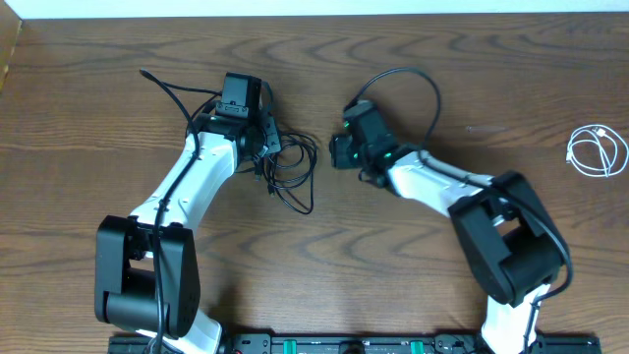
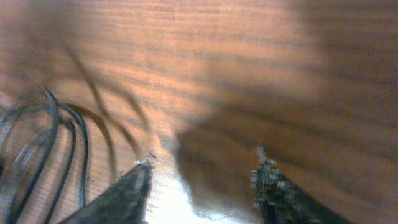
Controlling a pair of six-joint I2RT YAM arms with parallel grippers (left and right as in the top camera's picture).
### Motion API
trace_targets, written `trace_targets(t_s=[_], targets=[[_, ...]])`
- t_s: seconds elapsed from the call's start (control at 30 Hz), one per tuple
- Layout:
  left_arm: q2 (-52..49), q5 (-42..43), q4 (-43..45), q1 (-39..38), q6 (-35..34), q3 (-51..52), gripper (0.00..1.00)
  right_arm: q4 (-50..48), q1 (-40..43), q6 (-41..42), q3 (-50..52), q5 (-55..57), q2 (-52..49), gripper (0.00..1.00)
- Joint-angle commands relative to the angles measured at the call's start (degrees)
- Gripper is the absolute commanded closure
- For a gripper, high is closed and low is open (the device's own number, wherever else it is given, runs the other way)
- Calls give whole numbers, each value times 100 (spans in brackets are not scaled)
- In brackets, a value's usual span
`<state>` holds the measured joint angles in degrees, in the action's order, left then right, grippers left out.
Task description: Untangle cables
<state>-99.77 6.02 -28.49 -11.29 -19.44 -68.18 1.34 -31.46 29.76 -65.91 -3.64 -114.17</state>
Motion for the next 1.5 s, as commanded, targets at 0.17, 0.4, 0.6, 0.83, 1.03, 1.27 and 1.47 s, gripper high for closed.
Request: trace_targets(t_s=[0.17, 0.4, 0.6, 0.83, 1.03, 1.27, 1.47], targets=[[11, -70, -9, 13, 55, -116, 93, -282, 297, 1550, -13, -1709, 291, 41], [11, -72, 11, 13, 57, -116, 93, -850, 109, 1908, -13, -2033, 291, 46], [11, -72, 11, 13, 55, -116, 93, -831, -205, 1906, -13, -1460, 286, 57], [11, -72, 11, 13, 55, -116, 93, -525, -590, 1792, -7, -227, 256, 66], [11, -72, 11, 13, 55, -116, 93, -142, -708, 1744, -2, 739, 247, 82], [11, -72, 11, 13, 55, -116, 93, -68, -710, 1539, -2, 966, 247, 94], [11, -72, 9, 13, 55, -116, 93, -74, -769, 1563, -2, 815, 247, 78]])
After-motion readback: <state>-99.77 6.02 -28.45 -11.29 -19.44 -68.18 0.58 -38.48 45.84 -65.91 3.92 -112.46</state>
